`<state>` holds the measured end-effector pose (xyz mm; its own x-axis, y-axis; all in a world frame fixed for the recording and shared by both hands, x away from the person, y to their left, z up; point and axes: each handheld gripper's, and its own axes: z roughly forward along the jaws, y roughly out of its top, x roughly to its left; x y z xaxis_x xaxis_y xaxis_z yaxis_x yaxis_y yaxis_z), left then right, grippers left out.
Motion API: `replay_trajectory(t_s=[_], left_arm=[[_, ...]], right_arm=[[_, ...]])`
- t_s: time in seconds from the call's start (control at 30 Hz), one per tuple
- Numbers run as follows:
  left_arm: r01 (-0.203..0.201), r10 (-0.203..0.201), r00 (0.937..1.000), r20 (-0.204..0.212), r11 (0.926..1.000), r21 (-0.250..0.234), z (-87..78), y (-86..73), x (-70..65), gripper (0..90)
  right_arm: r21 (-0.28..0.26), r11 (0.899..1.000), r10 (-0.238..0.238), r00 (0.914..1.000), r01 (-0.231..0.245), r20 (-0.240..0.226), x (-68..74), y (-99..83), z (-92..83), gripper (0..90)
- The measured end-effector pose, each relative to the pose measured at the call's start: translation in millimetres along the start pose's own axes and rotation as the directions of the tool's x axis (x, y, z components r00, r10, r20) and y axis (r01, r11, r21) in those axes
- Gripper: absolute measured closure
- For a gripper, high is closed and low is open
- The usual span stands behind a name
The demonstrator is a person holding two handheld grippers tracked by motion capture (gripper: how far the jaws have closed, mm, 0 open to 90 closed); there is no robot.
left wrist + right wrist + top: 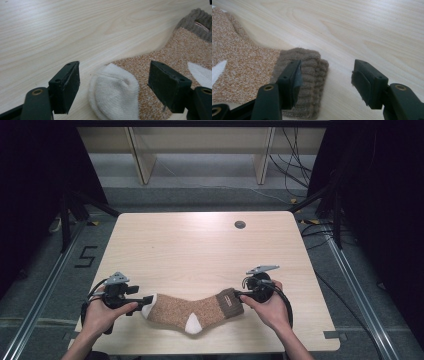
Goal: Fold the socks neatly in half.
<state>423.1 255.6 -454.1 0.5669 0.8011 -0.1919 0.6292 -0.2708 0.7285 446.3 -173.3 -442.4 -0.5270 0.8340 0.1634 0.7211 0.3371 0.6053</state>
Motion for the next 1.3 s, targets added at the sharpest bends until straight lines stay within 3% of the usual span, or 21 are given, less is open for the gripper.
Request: replay_trajectory(t_s=[0.13,0.17,0.27,0.3,0.4,0.47,0.53,0.7,0.8,1.0,1.13,1.3], left_arm=[[0.011,-0.011,0.9999,0.004,0.9999,0.005,-0.4,-3.1,1.2,24.7],[0.016,-0.016,0.9999,-0.006,0.9998,0.009,-0.2,-4.1,1.8,24.7],[0.023,-0.023,0.9997,-0.001,0.9997,0.013,0.5,-6.3,2.6,25.0],[0.027,-0.027,0.9996,0.001,0.9994,0.021,0.9,-6.8,3.2,25.1],[0.057,-0.057,0.9983,0.015,0.998,0.028,2.5,-7.9,4.4,26.2],[0.069,-0.069,0.9976,0.003,0.9973,0.026,2.7,-8.4,4.6,27.2],[0.073,-0.073,0.9973,-0.009,0.9969,0.031,1.5,-9.0,6.0,29.1],[0.128,-0.128,0.9918,-0.002,0.9911,0.037,0.7,-12.1,10.7,36.1],[0.144,-0.144,0.9896,0.006,0.9891,0.033,-0.5,-14.8,12.9,39.2],[0.154,-0.154,0.988,0.002,0.9864,0.058,-2.5,-18.1,18.0,43.5],[0.171,-0.175,0.9839,0.035,0.9801,0.101,3.3,-20.5,17.5,43.9],[0.208,-0.215,0.9756,0.043,0.9694,0.13,13.7,-24.7,13.9,42.9]], right_arm=[[-0.004,1.0,-0.016,0.9999,0.016,0.001,-0.1,-1.3,2.8,42.2],[-0.02,0.999,-0.05,0.9987,0.05,0.003,-3.0,-1.2,4.0,42.2],[-0.027,0.999,-0.019,0.9998,0.019,-0.01,-0.8,-2.3,6.3,42.0],[0.004,1.0,-0.01,0.9997,0.01,-0.021,0.6,-2.2,4.7,42.0],[0.01,1.0,-0.003,0.9998,0.003,-0.019,0.7,-4.6,6.8,41.9],[-0.005,1.0,0.005,0.9998,-0.005,-0.019,-0.5,-6.6,10.2,41.8],[0.026,0.999,0.029,0.9991,-0.029,-0.029,1.9,-7.2,9.6,41.8],[0.018,1.0,0.004,0.9996,-0.003,-0.029,2.5,-5.9,16.6,42.1],[0.008,1.0,0.011,0.9995,-0.011,-0.03,4.2,-4.5,19.7,42.6],[0.041,0.999,0.005,0.9996,-0.003,-0.029,3.8,-4.8,21.7,46.0],[0.043,0.999,0.001,0.9994,0.001,-0.036,4.6,-5.4,23.9,48.1],[0.051,0.999,0.002,0.9995,0.0,-0.031,3.2,-6.2,27.2,48.4]])
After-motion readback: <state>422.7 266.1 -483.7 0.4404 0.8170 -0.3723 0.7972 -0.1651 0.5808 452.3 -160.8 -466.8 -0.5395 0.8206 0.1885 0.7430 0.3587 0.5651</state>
